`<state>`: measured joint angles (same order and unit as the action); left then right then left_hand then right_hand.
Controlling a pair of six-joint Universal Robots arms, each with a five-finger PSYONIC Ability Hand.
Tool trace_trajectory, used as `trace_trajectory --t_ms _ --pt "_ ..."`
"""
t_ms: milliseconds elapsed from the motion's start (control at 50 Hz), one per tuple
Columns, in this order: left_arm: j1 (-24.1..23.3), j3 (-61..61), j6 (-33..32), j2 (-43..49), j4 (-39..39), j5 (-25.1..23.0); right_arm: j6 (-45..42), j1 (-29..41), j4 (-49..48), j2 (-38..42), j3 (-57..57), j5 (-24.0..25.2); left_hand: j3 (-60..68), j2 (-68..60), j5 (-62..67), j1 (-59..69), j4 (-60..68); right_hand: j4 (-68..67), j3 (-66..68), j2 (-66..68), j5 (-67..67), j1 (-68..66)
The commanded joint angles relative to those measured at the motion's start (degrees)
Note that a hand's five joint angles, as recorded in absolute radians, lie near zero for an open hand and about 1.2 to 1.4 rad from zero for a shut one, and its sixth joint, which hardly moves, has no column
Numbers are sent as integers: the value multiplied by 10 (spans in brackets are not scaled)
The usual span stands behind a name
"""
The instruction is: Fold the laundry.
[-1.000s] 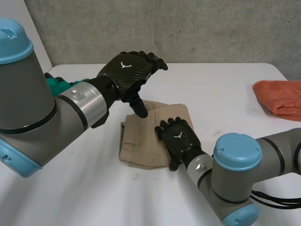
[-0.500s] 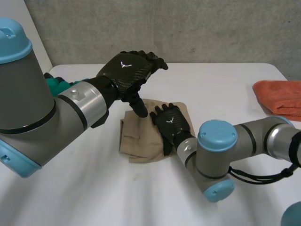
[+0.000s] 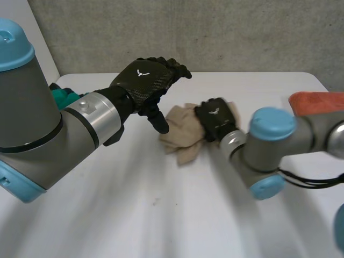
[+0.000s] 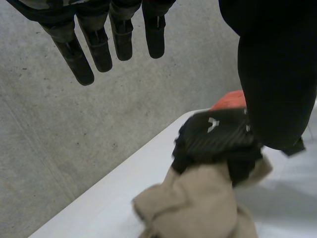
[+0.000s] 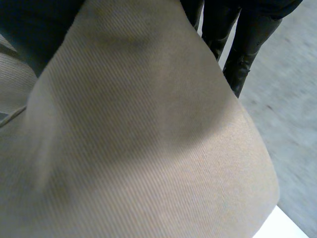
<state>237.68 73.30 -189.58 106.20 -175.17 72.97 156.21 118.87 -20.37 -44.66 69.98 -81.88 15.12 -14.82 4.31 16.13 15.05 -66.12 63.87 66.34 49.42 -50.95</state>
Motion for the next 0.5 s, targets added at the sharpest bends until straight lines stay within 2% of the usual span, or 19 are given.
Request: trace_trajectory --t_ms 20,140,200,240,320,340,400,420,500 --pt "0 0 0 -1 0 1 -20 -103 44 -47 25 65 -5 2 3 -15 -5 -139 161 137 206 -291" --pt "-2 1 1 -1 0 1 -84 -212 37 -49 11 194 -7 4 1 -17 -6 -139 161 137 206 -291" --pt "-2 1 2 -1 1 0 -86 -247 16 -43 -30 252 -7 4 1 -17 -6 -139 161 137 206 -291" --pt "-2 1 5 -1 1 0 -72 -262 -2 -39 -56 272 -7 4 1 -17 -6 -139 161 137 206 -291" --pt "-1 1 12 -2 1 0 21 -301 -69 -37 -117 301 -7 4 1 -17 -6 -139 161 137 206 -291" --pt "-1 1 12 -2 1 -1 76 -323 -111 -34 -141 307 -7 4 1 -17 -6 -139 161 137 206 -291" --pt "0 1 12 -2 0 -1 157 -356 -167 -28 -170 311 -7 4 1 -17 -6 -139 161 137 206 -291" --pt "0 2 12 -2 1 -1 208 -376 -199 -18 -190 314 -7 4 1 -17 -6 -139 161 137 206 -291" --pt "0 3 12 -4 -1 -2 297 -405 -251 21 -237 332 -7 4 1 -17 -6 -139 161 137 206 -291"
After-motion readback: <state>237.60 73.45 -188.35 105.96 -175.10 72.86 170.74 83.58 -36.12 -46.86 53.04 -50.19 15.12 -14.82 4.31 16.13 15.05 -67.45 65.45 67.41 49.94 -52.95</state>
